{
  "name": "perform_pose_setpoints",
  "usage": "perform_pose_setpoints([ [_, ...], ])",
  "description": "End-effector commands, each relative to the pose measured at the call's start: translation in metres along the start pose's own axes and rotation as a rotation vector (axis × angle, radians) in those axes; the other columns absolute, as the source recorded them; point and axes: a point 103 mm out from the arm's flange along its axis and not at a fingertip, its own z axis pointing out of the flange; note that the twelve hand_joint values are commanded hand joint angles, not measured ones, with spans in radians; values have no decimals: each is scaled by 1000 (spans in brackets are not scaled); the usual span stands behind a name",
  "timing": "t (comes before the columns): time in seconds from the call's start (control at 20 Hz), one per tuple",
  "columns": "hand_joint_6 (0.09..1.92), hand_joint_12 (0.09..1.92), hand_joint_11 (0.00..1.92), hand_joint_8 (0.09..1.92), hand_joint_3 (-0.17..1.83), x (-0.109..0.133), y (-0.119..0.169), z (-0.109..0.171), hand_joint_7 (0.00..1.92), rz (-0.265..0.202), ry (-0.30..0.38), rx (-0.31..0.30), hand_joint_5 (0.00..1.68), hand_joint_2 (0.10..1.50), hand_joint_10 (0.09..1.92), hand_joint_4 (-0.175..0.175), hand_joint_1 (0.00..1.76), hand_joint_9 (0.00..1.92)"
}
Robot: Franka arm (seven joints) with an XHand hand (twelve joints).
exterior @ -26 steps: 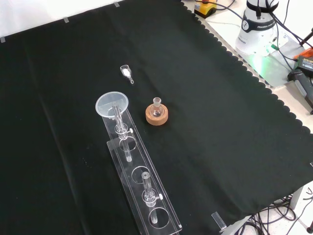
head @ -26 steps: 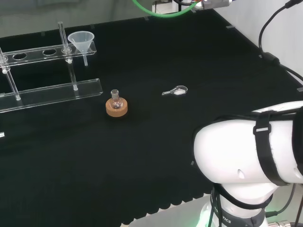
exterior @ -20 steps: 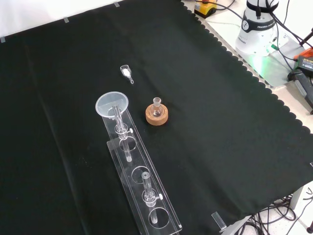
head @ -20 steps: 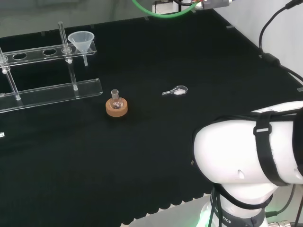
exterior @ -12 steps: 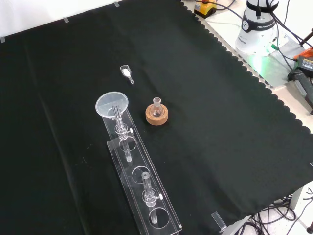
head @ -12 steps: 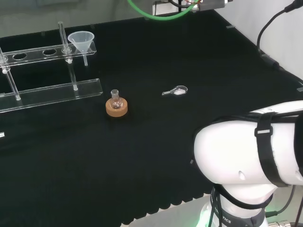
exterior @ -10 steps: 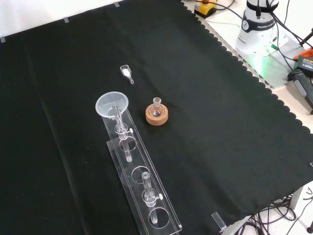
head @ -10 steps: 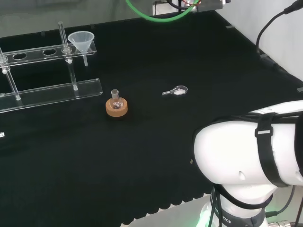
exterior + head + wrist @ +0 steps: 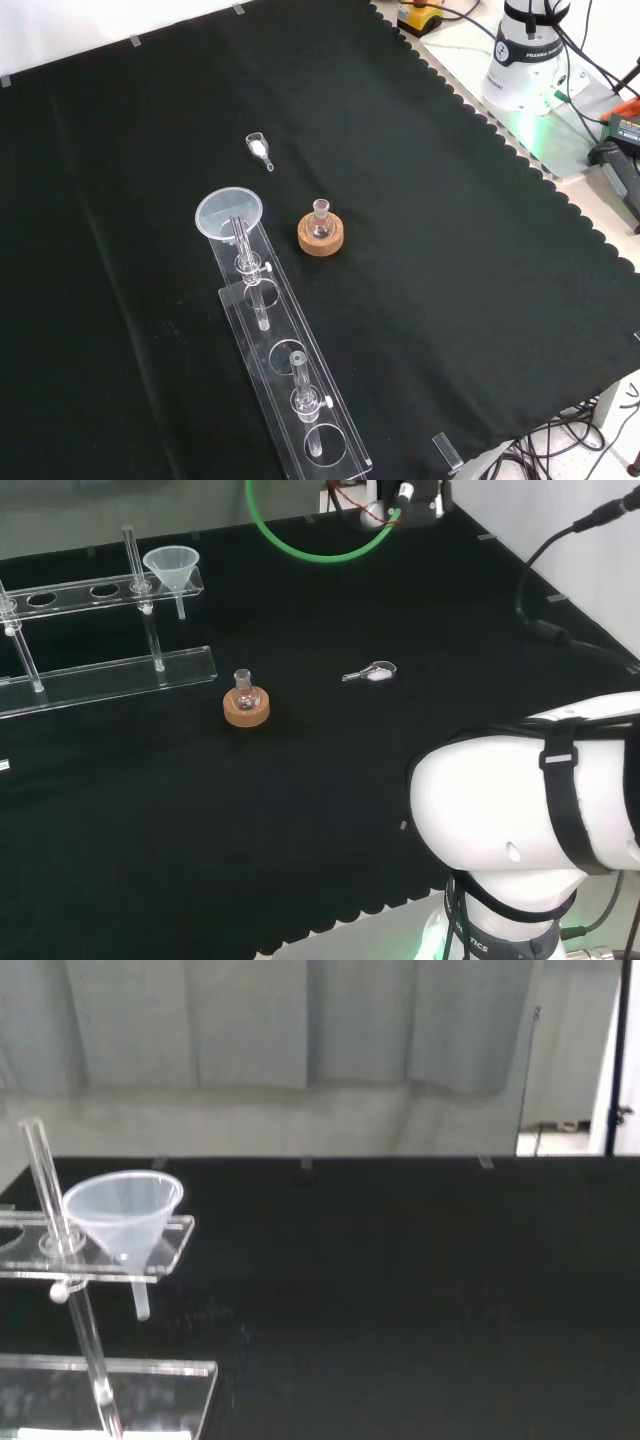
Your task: Pick up the funnel from the transparent funnel stand.
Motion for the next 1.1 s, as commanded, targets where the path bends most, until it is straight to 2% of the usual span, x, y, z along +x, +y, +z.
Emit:
perform_pose_setpoints([
  [0.05,87,1540,0,372,222,29,103,58,0,-79,63,-94,136,825,858,-49,334,3],
  [0.2,87,1469,0,97,192,45,131,72,0,-91,83,-56,77,815,626,-34,327,0],
  [0.4,87,1361,0,87,153,68,165,89,0,-82,91,-4,19,809,359,-16,314,0],
  [0.55,87,1246,0,87,124,80,188,111,0,-86,131,37,1,804,112,1,305,0],
  [0.75,87,1018,0,87,86,83,211,134,0,-80,162,111,0,807,87,15,296,0],
  [0.95,87,634,0,87,53,85,226,151,0,-89,161,159,0,811,87,24,286,0],
  [1.1,87,541,0,87,42,86,232,162,0,-103,173,182,0,809,87,26,280,0],
])
